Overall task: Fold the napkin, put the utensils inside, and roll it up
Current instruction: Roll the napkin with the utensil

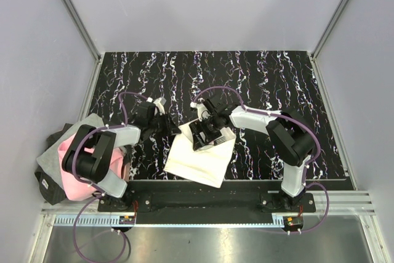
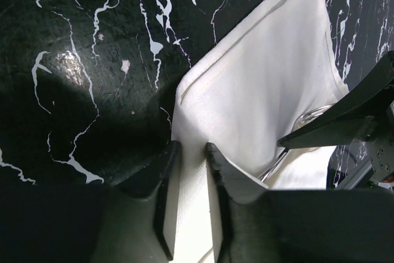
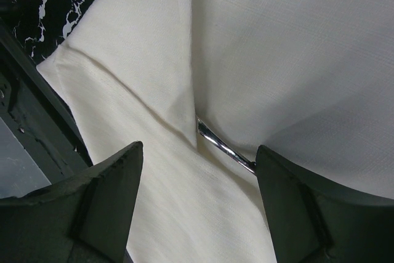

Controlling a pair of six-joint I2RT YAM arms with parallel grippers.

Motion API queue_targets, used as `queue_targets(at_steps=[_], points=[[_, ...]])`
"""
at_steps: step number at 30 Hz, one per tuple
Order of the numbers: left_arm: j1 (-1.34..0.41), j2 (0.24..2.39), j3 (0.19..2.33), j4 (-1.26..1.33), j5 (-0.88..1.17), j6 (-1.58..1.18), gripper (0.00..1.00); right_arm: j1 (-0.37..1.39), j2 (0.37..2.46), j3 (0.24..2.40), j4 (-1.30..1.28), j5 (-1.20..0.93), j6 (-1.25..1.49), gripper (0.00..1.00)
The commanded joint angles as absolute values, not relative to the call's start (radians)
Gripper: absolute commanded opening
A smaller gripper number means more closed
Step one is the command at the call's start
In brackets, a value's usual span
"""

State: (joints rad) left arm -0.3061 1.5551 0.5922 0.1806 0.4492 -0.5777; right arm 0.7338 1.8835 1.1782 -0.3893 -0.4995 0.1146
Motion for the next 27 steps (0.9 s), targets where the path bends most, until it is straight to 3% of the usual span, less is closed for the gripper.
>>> queue_targets(at_steps=[1,5,21,27], points=[[-0.304,1.574,0.574,0.278,0.482,-0.597,0.15,0.732,1.859,1.160,-0.397,-0.549,0.159,0.81],[-0.304,1.578,0.566,0.294,0.482,-0.609,0.00,0.732,1.856,1.155,-0.417,-0.561,0.167,0.81],[-0.304,1.601,0.569,0.314,0.485,-0.627,0.00,0.733,1.881,1.193,-0.534,-0.713,0.156,0.78],[-0.304,1.606,0.572,0.316,0.486,-0.627,0.00,0.732,1.884,1.224,-0.545,-0.597,0.166,0.79]])
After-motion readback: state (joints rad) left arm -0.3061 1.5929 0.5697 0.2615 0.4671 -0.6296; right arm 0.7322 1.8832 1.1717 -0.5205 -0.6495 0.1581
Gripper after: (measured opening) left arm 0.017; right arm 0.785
